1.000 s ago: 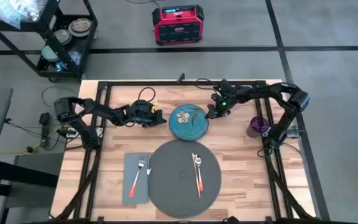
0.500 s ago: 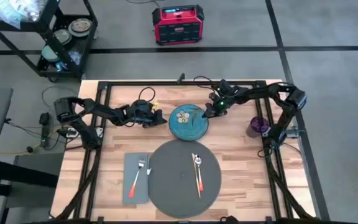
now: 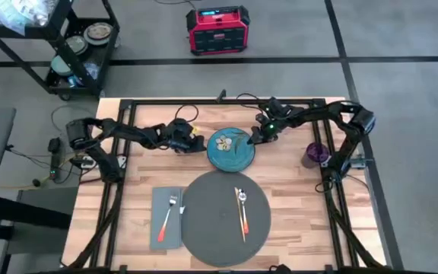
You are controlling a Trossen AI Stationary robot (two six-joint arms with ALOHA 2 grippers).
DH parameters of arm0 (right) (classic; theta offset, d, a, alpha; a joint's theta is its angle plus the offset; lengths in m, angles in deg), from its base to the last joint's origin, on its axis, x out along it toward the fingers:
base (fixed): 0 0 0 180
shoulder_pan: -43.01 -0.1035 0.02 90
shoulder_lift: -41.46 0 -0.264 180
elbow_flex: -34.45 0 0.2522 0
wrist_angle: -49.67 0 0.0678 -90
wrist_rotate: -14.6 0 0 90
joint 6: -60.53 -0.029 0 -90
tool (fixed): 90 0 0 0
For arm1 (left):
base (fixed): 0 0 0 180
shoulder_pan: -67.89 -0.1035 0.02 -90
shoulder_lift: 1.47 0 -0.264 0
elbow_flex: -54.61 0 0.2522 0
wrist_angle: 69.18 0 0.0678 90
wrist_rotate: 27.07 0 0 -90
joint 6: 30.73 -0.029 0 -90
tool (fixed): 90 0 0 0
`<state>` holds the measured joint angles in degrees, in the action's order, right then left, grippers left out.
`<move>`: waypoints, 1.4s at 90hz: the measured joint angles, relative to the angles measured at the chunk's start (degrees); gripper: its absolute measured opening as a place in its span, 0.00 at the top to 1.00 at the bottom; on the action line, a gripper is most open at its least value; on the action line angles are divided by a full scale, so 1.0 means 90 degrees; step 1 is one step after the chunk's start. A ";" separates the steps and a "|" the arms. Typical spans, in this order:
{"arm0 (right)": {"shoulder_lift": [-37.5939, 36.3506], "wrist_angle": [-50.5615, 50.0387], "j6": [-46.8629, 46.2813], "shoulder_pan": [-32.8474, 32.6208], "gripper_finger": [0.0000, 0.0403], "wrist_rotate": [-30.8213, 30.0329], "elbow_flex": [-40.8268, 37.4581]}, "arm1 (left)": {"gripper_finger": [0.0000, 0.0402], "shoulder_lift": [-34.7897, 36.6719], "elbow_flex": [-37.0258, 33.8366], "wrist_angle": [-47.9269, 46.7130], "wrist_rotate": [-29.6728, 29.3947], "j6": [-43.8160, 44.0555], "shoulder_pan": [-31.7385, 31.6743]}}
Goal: Set table place
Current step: Put the plate on the gray table mat
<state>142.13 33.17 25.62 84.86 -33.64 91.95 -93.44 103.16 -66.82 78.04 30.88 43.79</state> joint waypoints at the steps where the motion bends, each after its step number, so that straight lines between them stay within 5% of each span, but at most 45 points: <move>1: 0.0000 0.0000 0.0000 0.0000 0.41 0.0001 0.0000 | 0.67 0.0000 0.0000 -0.0016 0.0004 0.0018 0.0000; 24: 0.0000 0.0004 -0.0003 -0.0016 0.41 0.0007 0.0000 | 0.66 -0.0002 -0.0002 0.0176 -0.0069 0.0436 0.0210; 42: -0.0003 0.0039 -0.0005 -0.0015 0.41 0.0017 0.0000 | 0.67 -0.0316 0.0240 0.0452 -0.0713 0.0857 0.0639; 64: -0.0021 0.0013 -0.0030 -0.0015 0.41 0.0078 0.0004 | 0.67 -0.1057 0.0604 0.0487 -0.0559 0.0853 0.0685; 87: -0.0010 0.0006 -0.0020 -0.0010 0.45 0.0022 0.0000 | 0.67 -0.0662 0.0571 0.0654 -0.0355 0.0471 0.0499; 126: -0.0010 0.0006 0.0066 -0.0010 0.46 0.0022 -0.0002 | 0.67 -0.0130 0.0569 -0.1297 -0.0442 -0.0157 0.0362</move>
<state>142.04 33.22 26.21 84.77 -33.45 91.94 -94.60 108.28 -78.49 74.06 29.47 47.05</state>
